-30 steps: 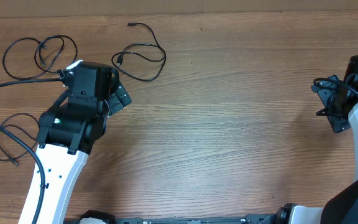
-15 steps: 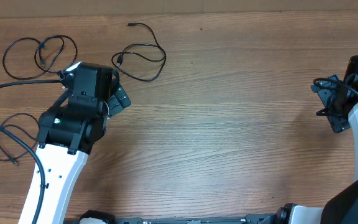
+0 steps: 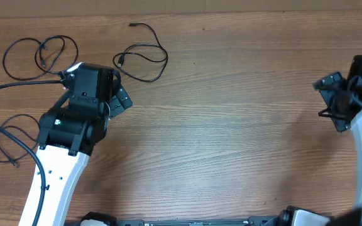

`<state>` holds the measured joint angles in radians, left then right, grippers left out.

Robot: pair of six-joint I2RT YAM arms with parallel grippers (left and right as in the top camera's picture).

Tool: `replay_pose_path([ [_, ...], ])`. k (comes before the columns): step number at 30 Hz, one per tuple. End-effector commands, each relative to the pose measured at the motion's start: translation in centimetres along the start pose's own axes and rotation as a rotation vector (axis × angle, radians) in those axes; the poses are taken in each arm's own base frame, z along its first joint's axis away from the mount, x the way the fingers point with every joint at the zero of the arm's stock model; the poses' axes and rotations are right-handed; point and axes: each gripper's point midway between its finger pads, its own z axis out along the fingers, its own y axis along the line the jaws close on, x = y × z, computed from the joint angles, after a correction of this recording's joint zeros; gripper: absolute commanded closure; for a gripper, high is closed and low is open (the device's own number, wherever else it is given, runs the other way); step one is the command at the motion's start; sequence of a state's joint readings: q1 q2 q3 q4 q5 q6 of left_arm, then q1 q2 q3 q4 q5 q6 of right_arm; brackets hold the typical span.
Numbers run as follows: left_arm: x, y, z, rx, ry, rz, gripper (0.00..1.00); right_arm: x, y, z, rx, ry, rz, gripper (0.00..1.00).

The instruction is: Untangle cables

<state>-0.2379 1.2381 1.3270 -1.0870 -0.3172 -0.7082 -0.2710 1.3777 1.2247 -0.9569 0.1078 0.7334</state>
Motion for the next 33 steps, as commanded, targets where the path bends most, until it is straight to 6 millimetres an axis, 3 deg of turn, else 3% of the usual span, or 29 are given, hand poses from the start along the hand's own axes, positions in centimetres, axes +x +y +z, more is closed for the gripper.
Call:
replay_pose_path([
  [1,-0.5,-0.2,-0.7,0.02,-0.013,-0.03,0.0,0.2,2.5,-4.3,-0.127,-0.074,-0.041,0.0],
  [7,-0.5,-0.2,-0.7,0.02,-0.013,-0.03,0.0,1.8,4.4,-10.0,-0.292,-0.14,-0.104,0.0],
  [14,-0.5,-0.2,-0.7,0.02,-0.013,-0.03,0.0,2.3,2.8,-13.9,-0.405,-0.232,-0.096,0.0],
  [16,-0.5,-0.2,-0.7,0.02,-0.013,-0.03,0.01,2.9,2.3,-14.3,-0.451,-0.285,-0.171,0.0],
  [24,-0.5,-0.2,-0.7,0.02,-0.013,-0.03,0.0,7.1,3.6,-16.2,-0.782,-0.507,-0.514,0.0],
  [29,-0.5,-0.2,-0.7,0.02,-0.013,-0.031,0.01,9.5,3.1,-15.5,-0.892,-0.609,-0.631,0.0],
  [33,-0.5,-0.2,-0.7,0.02,-0.013,-0.031,0.0,11.0,2.3,-13.7,-0.945,-0.652,-0.655,0.0],
])
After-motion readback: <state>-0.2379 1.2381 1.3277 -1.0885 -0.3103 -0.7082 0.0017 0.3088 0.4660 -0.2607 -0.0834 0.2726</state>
